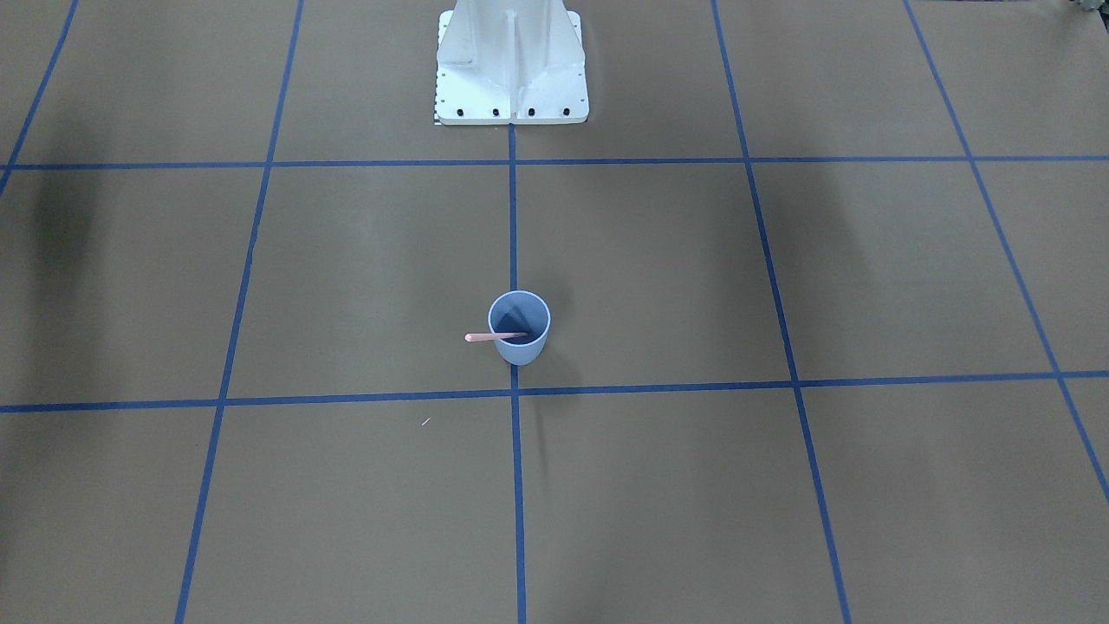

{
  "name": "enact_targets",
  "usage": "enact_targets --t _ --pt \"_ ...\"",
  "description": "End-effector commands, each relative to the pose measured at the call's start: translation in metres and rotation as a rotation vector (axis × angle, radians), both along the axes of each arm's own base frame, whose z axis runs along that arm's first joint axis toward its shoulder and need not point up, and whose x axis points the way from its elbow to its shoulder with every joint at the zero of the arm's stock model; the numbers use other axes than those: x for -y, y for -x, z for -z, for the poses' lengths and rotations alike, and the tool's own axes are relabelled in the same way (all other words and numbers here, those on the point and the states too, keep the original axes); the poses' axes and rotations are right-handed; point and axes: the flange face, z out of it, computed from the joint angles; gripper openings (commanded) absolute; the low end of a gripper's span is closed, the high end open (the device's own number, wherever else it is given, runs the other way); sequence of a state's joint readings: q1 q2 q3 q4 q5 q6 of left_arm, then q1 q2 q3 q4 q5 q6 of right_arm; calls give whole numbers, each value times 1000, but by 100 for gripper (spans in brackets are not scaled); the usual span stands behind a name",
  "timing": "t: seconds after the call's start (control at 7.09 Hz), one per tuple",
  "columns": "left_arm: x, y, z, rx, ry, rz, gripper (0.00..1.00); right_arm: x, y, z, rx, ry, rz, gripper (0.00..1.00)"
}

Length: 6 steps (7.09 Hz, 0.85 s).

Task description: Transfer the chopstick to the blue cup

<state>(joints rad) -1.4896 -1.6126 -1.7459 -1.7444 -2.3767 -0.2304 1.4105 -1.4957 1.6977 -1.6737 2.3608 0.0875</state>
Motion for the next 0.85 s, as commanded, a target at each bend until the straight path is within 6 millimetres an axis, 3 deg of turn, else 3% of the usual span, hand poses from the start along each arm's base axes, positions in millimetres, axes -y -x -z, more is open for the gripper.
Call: enact_targets --t 0.0,0.71 --pt "-3 -3 0 -4 1 -7 99 0 3 0 0 0 6 100" --pt "-3 -4 1 -8 -2 -9 99 1 12 1 12 -69 21 100"
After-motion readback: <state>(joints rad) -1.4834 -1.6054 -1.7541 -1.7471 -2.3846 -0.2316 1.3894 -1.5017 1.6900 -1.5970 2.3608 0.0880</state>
